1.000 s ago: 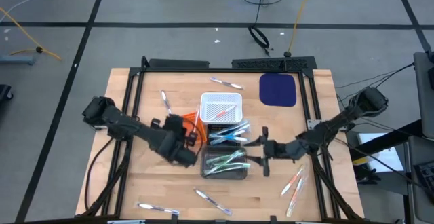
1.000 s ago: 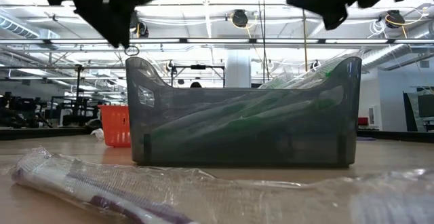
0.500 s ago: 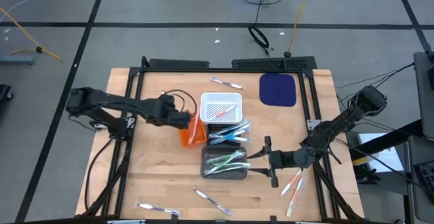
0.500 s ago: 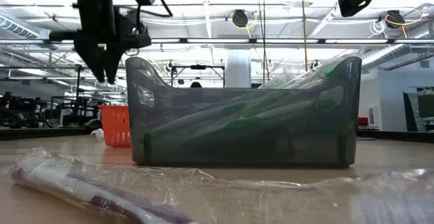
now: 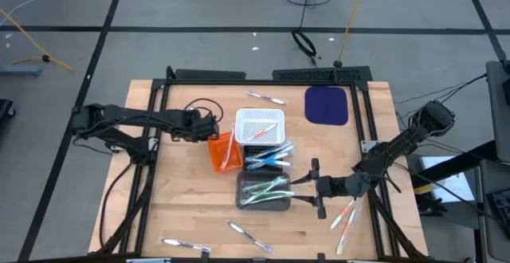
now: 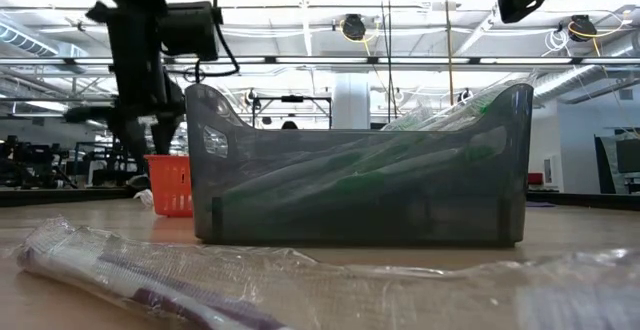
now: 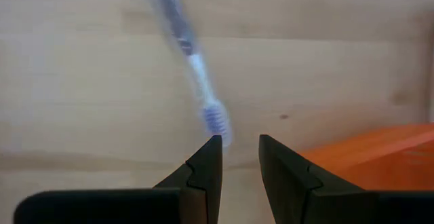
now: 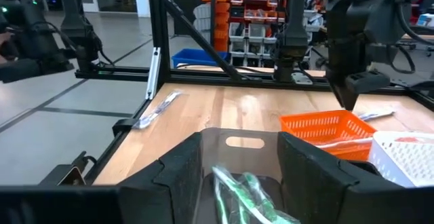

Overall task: Pick & Place Toothbrushes
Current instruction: Put the purple toothbrush into the white basket

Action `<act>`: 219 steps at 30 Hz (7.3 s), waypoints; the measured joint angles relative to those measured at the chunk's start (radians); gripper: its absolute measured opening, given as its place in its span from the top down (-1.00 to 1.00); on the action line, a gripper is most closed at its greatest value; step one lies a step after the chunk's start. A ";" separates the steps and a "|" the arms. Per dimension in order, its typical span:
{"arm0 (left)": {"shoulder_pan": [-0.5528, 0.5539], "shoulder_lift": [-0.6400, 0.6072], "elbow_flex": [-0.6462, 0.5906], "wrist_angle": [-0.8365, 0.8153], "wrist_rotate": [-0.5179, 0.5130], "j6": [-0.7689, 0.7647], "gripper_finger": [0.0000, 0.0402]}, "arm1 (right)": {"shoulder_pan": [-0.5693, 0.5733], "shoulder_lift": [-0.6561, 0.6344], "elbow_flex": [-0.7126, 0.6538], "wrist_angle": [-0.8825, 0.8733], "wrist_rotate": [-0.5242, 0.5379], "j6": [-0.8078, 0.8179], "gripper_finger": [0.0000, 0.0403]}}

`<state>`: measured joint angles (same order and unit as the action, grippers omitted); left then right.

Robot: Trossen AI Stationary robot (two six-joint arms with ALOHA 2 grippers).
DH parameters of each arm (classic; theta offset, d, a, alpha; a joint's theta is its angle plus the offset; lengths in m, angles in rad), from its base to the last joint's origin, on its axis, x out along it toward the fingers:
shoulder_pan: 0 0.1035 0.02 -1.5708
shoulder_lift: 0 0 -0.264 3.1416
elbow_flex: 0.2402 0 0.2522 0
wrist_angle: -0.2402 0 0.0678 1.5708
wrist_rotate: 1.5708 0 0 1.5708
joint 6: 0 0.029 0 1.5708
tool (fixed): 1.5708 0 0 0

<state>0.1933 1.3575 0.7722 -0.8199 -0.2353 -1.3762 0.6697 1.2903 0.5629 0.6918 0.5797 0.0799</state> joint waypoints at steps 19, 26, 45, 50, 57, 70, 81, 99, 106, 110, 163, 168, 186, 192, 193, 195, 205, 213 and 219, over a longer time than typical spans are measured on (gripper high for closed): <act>0.051 0.013 -0.090 0.097 0.020 0.008 0.51 | 0.000 0.000 0.000 -0.001 0.000 -0.002 0.11; 0.055 0.081 -0.111 0.127 0.026 -0.003 0.51 | 0.000 0.000 0.000 -0.001 0.000 -0.003 0.13; 0.065 0.068 -0.128 0.103 0.011 0.085 0.98 | -0.001 0.000 0.000 -0.016 0.000 0.004 0.14; 0.048 0.016 -0.131 0.046 0.009 0.096 0.99 | -0.001 0.000 0.000 -0.022 0.000 0.005 0.14; -0.029 -0.138 -0.130 0.034 -0.046 0.108 0.99 | -0.002 0.000 0.000 -0.023 0.000 0.013 0.15; -0.340 -0.409 -0.129 0.275 -0.188 0.183 0.99 | -0.103 0.012 0.000 0.052 -0.008 0.039 0.15; -0.575 -0.276 -0.126 0.941 -0.266 0.592 1.00 | -0.280 0.176 0.001 0.444 -0.200 0.044 0.15; -0.618 0.109 -0.127 1.467 -0.272 0.718 1.00 | -0.390 0.243 0.065 0.544 -0.323 0.116 0.15; -0.618 0.174 -0.047 1.478 -0.273 0.786 1.00 | -0.410 0.243 0.108 0.459 -0.323 0.120 0.15; -0.617 0.208 0.016 1.454 -0.275 0.842 1.00 | -0.415 0.242 0.111 0.456 -0.325 0.121 0.15; -0.603 0.211 0.088 1.181 -0.395 1.068 0.40 | -0.767 0.038 0.111 -0.163 -0.421 0.087 0.91; -0.573 0.211 0.088 1.181 -0.397 1.091 0.40 | -0.857 0.059 0.146 -0.315 -0.482 0.028 0.91; -0.506 0.211 0.088 1.168 -0.394 1.186 0.40 | -0.908 0.217 0.275 -0.465 -0.534 -0.103 0.91; -0.465 0.211 0.088 1.156 -0.395 1.257 0.40 | -0.908 0.231 0.298 -0.502 -0.559 -0.132 0.91; -0.455 0.211 0.088 1.157 -0.395 1.267 0.40 | -0.908 0.231 0.300 -0.499 -0.559 -0.142 0.91; -0.436 0.211 0.088 1.154 -0.395 1.286 0.40 | -0.912 0.229 0.301 -0.511 -0.558 -0.153 0.91; -0.329 0.211 0.088 1.066 -0.396 1.258 0.40 | -0.917 0.230 0.300 -0.513 -0.556 -0.210 0.48; -0.295 0.211 0.088 1.024 -0.396 1.208 0.40 | -0.919 0.230 0.300 -0.510 -0.555 -0.227 0.15; -0.297 0.211 0.088 1.023 -0.395 1.213 0.40 | -0.919 0.230 0.299 -0.509 -0.555 -0.227 0.15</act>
<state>-0.1032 1.5681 0.8600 0.2028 -0.6304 -0.1632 -0.2493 1.5208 0.8619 0.1824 0.0242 -0.1471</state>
